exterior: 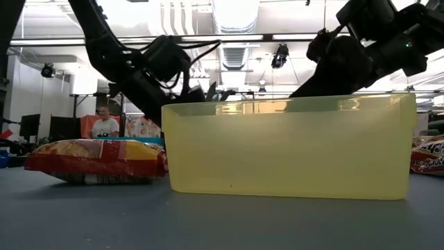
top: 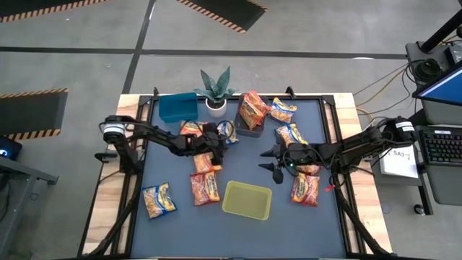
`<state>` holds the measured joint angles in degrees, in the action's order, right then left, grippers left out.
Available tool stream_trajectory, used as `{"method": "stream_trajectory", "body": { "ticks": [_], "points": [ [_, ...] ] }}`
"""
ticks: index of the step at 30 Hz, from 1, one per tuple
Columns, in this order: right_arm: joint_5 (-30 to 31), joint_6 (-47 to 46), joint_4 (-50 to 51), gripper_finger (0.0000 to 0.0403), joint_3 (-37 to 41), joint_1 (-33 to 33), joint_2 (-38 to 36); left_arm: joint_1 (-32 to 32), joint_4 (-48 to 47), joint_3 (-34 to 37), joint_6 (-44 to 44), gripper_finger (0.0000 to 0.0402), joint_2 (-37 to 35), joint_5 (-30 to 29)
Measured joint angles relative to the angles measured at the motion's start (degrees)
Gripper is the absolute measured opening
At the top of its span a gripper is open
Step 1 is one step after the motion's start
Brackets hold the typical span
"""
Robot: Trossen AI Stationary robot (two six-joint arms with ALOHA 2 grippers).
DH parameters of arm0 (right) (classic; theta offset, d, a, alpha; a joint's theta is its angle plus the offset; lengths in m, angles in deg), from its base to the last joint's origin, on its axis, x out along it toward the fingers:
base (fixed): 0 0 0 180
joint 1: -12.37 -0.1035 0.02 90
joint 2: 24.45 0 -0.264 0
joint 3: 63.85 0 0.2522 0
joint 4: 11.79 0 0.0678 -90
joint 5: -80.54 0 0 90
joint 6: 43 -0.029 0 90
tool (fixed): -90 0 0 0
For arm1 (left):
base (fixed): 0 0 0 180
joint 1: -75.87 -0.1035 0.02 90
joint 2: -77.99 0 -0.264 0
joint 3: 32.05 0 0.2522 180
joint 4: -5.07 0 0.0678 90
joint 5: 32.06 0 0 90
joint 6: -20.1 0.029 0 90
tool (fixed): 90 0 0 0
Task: Sort Maruchan noodles
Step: Put the top blue bag into the blue bin
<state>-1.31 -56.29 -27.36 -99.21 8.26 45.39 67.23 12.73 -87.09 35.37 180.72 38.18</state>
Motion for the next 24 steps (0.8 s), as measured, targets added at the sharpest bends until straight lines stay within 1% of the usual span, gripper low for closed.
{"method": "stream_trajectory", "body": {
  "ticks": [4, 8, 11, 14, 17, 18, 19, 22, 24],
  "points": [
    [1.00, -0.40, -0.19, 0.0206, 0.78, 0.01, 0.00, 0.00, 0.10, -0.44, -1.27, 0.0221, 1.21, -0.03],
    [1.06, -0.38, -2.47, 0.0206, 1.75, 0.01, 0.00, -0.06, -0.18, -0.44, -2.10, 0.0179, 1.30, -0.36],
    [1.03, -0.33, -4.37, 0.0206, 2.17, 0.01, 0.00, -0.16, -0.45, -0.37, -2.78, 0.0135, 1.35, -0.65],
    [1.02, -0.25, -4.43, 0.0206, 2.17, 0.01, 0.00, -0.22, -0.42, -0.37, -3.39, 0.0083, 1.49, -1.76],
    [1.00, -0.23, -4.43, 0.0206, 2.17, 0.01, 0.00, -0.24, -0.68, -0.33, -3.75, 0.0027, 1.47, -1.77],
    [0.98, -0.25, -4.43, 0.0206, 2.17, 0.01, 0.00, -0.27, -0.83, -0.33, -4.06, 0.0014, 1.41, -1.69],
    [0.97, -0.25, -4.43, 0.0206, 2.17, 0.01, 0.00, -0.27, -0.93, -0.31, -4.26, 0.0008, 1.27, -1.63],
    [0.95, -0.24, -4.43, 0.0206, 2.17, 0.01, 0.00, -0.18, -1.66, -0.17, -4.86, 0.0011, 0.15, -1.50],
    [0.95, -0.23, -4.43, 0.0206, 2.17, 0.01, 0.00, 0.20, -3.17, 0.00, -4.89, 0.0006, -1.49, -1.26]
  ]
}}
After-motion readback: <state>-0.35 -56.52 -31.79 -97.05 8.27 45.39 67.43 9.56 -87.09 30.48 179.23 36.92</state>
